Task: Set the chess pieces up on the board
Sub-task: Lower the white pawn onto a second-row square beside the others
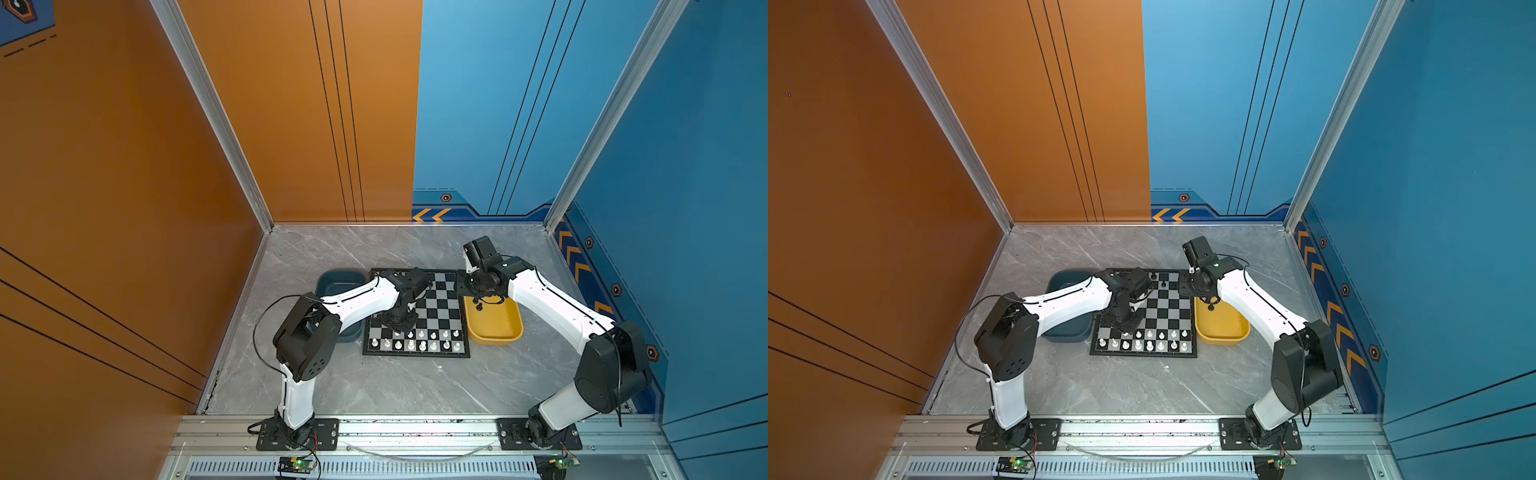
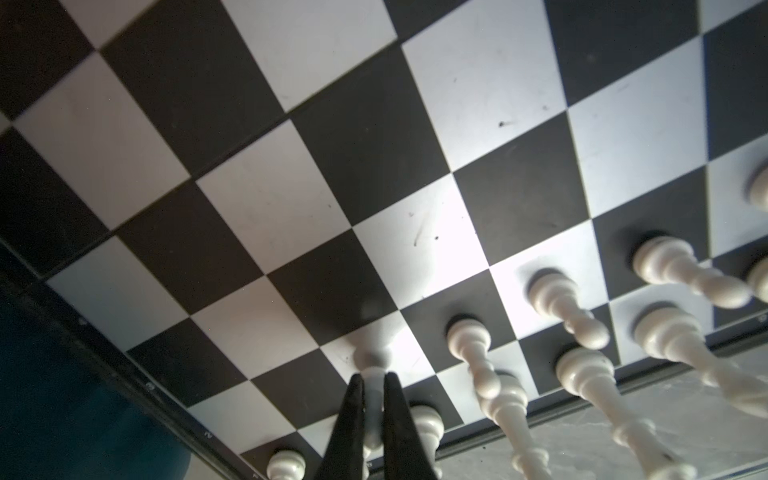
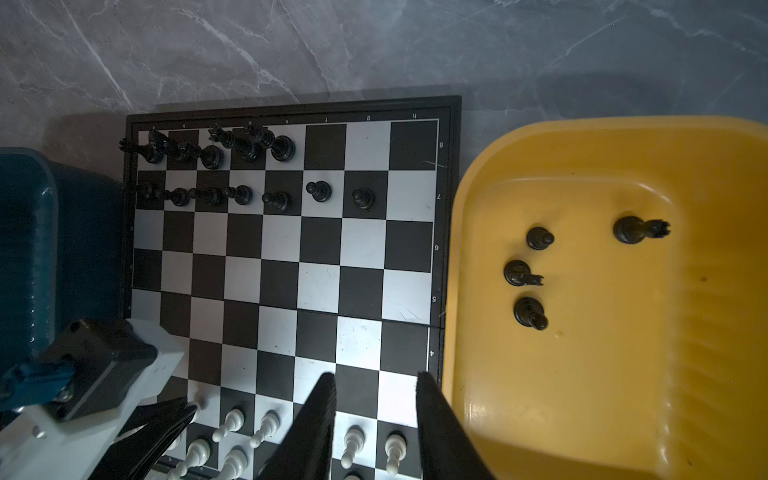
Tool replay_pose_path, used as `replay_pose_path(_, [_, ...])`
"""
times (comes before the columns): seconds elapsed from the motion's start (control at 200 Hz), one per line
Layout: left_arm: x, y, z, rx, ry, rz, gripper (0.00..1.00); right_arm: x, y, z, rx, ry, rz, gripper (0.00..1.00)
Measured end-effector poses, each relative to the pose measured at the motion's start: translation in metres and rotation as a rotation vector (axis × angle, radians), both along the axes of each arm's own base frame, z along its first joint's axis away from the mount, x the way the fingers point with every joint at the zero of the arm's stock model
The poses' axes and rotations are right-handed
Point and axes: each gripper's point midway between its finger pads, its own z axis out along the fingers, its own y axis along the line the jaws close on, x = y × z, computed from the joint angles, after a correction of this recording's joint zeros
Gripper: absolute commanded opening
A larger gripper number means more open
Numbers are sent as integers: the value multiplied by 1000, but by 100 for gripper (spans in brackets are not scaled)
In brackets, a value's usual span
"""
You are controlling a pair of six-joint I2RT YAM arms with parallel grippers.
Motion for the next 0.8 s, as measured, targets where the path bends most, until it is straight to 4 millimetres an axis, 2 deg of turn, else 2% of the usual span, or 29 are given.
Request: replay_pose_path(0.801, [-2, -2, -7, 3, 23, 6, 20, 0, 0, -1, 0, -1, 0, 35])
